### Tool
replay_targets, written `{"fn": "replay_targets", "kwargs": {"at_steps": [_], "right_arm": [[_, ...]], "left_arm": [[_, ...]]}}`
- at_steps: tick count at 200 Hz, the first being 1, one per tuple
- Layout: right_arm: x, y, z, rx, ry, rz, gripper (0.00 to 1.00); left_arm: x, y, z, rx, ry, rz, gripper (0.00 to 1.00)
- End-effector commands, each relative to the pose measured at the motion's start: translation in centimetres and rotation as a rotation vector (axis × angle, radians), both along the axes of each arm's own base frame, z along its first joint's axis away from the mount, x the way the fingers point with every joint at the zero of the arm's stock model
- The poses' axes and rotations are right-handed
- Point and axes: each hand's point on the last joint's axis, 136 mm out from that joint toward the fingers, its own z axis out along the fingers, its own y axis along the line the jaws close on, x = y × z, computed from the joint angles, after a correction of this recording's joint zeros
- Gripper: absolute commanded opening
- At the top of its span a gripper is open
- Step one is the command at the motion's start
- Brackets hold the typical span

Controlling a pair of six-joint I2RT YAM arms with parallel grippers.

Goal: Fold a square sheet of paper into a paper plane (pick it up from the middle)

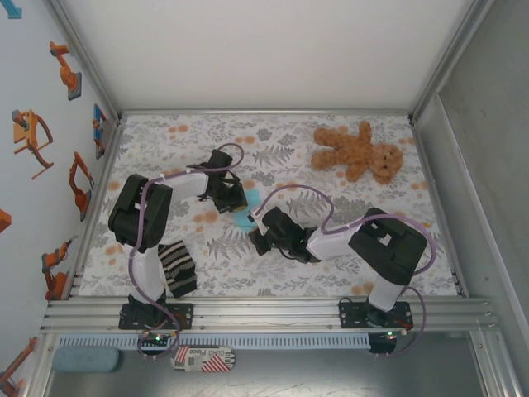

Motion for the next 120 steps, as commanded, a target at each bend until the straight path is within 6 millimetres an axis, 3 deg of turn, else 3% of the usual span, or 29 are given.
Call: {"fn": "replay_targets", "kwargs": {"at_steps": [1, 77, 120], "right_arm": [[1.2, -0.1, 0.0, 0.017, 0.036, -0.077, 0.0], [2.8, 0.1, 1.8, 0.035, 0.015, -0.101, 0.0], [3.4, -0.2, 1.6, 0.009, 0.02, -0.118, 0.0]], "left_arm": [[-1.0, 0.4, -1.3, 0.05, 0.038, -0.033, 0.08], [-1.2, 0.5, -1.6, 0.064, 0.048, -0.078, 0.05], [-1.2, 0.3, -1.6, 0.057, 0.044, -0.108, 0.05]]}}
